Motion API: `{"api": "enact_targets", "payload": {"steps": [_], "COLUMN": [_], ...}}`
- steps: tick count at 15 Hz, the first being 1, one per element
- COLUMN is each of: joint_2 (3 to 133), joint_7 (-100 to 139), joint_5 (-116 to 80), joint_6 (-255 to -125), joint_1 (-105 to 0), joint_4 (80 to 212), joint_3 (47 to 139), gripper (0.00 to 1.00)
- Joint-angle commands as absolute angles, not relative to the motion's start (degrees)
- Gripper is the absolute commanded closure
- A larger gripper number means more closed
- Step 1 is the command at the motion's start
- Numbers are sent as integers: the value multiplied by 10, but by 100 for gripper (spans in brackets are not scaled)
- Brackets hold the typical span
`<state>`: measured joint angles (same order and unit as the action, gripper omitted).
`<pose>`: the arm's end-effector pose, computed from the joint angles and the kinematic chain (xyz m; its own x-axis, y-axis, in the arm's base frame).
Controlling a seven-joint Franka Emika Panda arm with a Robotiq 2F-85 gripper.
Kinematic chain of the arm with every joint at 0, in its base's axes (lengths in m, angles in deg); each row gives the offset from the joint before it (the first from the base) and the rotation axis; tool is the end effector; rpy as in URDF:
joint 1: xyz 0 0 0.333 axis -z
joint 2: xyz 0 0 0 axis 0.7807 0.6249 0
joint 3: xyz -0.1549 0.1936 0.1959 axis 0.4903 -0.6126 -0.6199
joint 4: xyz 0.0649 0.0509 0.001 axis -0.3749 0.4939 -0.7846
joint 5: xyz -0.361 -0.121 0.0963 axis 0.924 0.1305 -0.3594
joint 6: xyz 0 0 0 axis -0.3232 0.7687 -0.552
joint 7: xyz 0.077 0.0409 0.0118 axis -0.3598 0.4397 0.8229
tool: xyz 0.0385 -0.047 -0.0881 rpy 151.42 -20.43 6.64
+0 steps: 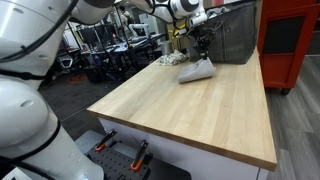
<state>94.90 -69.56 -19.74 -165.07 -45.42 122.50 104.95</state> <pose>0.7116 -0.2256 0.3415 -0.3508 -0.9131 0.2077 -0.9327 0.3606 0.0101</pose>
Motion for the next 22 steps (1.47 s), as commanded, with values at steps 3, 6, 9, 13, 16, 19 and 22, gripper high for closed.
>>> {"api": "enact_targets", "payload": {"steps": [3, 6, 9, 13, 16, 19, 22], "joint_2": [959, 975, 987, 1014, 1047, 1081, 1105], "joint_7": [-700, -704, -707, -702, -699, -697, -698], "joint_5": [-183, -176, -163, -169, -183, -181, -182], "joint_6": [-1675, -1666, -1661, -1633, -1599, -1572, -1554], "joint_1": [-470, -481, -489, -480, -463, -448, -434], "joint_4": [1213, 1189, 1171, 1131, 1087, 1040, 998], "joint_3": [1026, 1026, 1030, 1023, 1019, 1022, 1021], "gripper": [99, 99, 99, 99, 99, 99, 99]}}
